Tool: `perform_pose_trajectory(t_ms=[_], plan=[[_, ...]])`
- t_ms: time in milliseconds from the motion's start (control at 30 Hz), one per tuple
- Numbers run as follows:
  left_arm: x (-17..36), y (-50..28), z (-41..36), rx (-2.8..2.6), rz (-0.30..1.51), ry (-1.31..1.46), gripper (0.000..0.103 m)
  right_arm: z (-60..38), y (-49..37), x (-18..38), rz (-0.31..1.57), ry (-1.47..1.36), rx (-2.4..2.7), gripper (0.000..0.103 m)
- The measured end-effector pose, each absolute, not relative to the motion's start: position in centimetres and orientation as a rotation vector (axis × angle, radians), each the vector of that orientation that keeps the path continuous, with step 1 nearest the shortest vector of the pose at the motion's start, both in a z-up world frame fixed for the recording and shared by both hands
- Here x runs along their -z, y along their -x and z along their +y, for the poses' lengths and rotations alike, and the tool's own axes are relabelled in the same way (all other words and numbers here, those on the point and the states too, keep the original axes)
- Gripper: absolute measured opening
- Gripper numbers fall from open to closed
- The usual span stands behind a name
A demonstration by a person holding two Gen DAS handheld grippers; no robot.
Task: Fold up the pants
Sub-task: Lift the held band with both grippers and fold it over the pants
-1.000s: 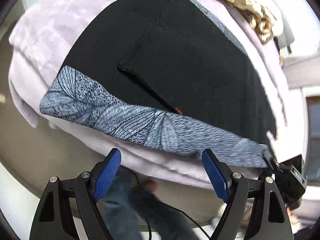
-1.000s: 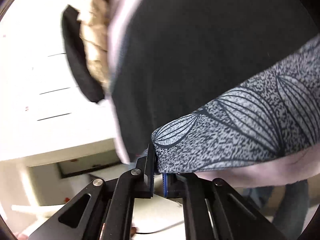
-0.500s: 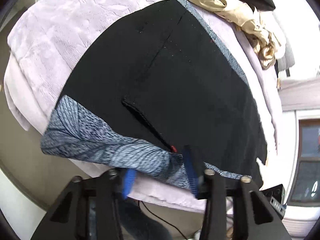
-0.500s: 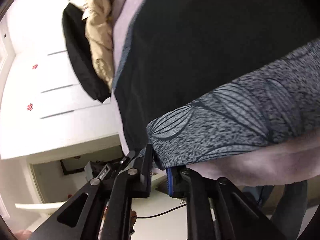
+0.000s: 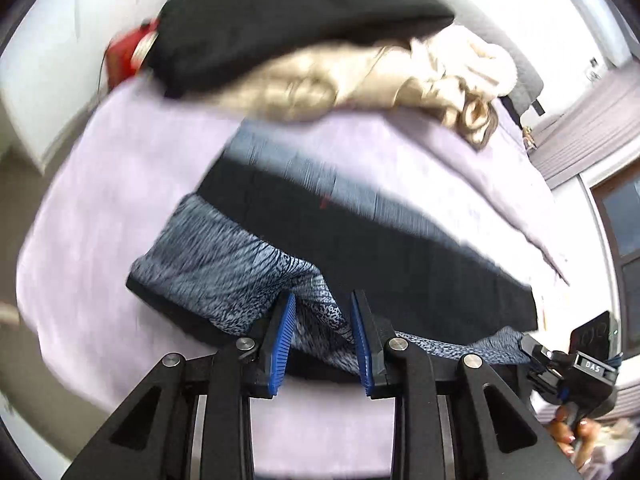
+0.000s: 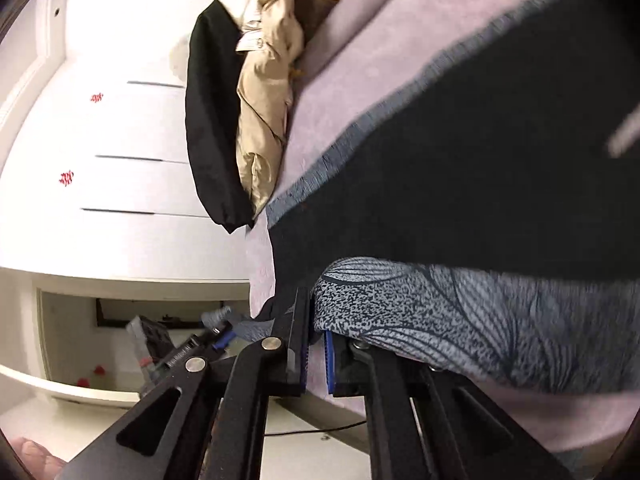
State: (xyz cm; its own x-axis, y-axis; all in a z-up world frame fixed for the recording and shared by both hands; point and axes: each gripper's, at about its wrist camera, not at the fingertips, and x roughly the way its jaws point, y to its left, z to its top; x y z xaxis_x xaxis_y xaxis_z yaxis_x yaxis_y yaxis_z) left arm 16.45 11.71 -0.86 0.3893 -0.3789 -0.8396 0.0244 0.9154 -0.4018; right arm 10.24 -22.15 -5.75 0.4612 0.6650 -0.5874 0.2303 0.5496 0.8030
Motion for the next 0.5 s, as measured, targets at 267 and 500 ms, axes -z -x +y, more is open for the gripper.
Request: perform_pose_trajectory(t_ms=[267, 500], plan=[[4.3, -26.7, 9.3, 0.106, 1.049, 0.264, 0.03, -24.6, -23.8, 11.1, 1.233, -0.922, -0.363, 0.007], [10.3, -30.5, 9.5, -0.11, 1.133, 0.17, 0.062, -25.4, -28.6, 16.4, 1.327, -0.905, -0.334, 0.028]])
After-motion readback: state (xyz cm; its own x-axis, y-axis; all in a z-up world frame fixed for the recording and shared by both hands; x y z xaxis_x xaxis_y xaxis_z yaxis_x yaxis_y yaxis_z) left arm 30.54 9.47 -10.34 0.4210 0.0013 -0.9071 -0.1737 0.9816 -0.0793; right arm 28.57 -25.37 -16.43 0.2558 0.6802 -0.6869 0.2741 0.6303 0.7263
